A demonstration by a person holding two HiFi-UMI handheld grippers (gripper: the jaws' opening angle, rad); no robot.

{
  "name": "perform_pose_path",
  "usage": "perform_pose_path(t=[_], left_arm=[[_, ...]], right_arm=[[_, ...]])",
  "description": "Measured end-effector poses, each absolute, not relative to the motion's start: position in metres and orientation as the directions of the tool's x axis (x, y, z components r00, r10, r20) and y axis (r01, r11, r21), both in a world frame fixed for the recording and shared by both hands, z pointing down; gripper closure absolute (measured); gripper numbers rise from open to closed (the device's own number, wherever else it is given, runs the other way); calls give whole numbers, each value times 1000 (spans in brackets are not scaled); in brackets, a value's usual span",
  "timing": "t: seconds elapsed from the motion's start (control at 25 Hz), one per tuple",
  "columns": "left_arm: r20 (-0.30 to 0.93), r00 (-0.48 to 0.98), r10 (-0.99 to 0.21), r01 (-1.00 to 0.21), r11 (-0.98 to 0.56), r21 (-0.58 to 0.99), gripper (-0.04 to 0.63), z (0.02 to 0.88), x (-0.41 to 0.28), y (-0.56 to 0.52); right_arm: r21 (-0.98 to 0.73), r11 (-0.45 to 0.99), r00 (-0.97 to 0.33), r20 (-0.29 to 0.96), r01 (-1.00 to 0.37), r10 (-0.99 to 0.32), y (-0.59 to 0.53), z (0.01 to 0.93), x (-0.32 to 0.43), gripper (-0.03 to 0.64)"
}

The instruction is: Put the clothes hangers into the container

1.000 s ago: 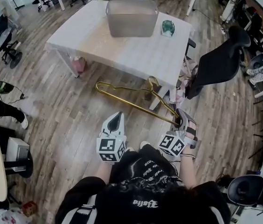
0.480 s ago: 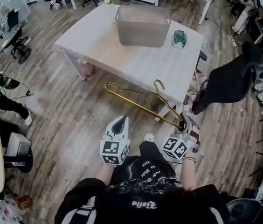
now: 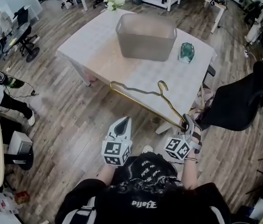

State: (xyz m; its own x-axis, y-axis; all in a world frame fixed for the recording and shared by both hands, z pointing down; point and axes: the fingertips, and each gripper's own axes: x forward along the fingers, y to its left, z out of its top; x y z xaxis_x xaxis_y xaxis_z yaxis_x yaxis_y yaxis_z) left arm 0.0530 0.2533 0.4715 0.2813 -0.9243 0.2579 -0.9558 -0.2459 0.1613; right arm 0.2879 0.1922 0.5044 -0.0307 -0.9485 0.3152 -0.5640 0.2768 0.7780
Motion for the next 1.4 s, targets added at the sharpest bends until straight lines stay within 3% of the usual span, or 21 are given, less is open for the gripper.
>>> perform_pose_path(t=[0.36, 0.72, 1.4], left_arm=[[260, 276, -925, -955, -234, 184, 575, 483, 93, 177], [255, 306, -917, -946, -265, 185, 575, 486, 93, 109], [230, 451, -862, -889, -410, 204, 575, 480, -27, -127]], right_arm=[[787, 307, -76, 317, -536, -945, 108, 511, 319, 606], [789, 278, -36, 310, -548, -950, 55, 510, 328, 604], [793, 139, 109, 251, -593, -962, -126, 470, 231, 604]])
